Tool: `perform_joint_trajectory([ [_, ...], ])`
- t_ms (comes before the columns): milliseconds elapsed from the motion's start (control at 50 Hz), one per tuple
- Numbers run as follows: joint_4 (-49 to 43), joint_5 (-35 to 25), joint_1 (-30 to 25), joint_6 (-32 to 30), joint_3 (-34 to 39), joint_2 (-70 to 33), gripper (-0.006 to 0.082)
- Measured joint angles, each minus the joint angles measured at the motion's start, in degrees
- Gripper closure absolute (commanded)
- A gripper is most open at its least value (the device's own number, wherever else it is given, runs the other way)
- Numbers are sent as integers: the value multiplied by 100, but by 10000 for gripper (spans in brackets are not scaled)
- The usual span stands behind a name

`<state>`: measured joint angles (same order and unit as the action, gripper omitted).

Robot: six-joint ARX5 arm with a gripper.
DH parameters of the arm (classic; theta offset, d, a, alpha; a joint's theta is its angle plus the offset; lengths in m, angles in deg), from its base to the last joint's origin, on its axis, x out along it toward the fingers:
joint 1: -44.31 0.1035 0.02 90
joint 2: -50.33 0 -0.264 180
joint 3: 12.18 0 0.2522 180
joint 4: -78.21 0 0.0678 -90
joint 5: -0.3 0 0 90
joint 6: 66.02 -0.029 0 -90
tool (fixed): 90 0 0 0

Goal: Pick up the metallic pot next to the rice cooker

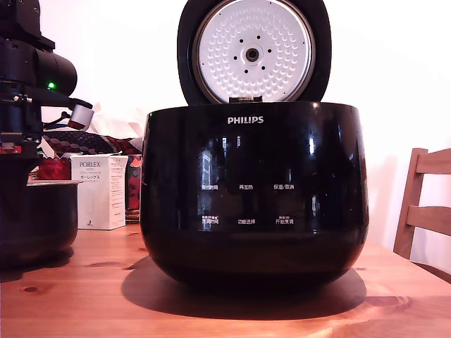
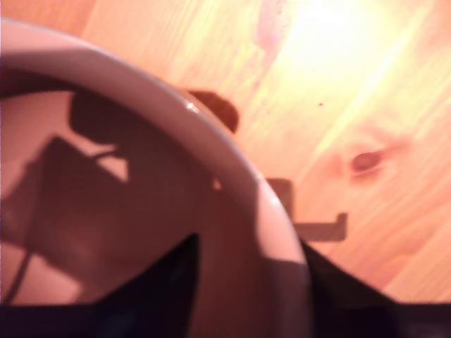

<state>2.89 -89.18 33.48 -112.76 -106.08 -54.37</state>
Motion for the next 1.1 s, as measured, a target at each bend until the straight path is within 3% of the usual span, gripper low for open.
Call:
perform_joint_trajectory([
  [140,-24,0,0,0,0,-2,509],
  [340,-280,0,0,0,0,-2,797],
  [800,-951,262,-127,-33,-98,385,788],
  [1100,-1462,389,-514,-22,-96,1495,788],
])
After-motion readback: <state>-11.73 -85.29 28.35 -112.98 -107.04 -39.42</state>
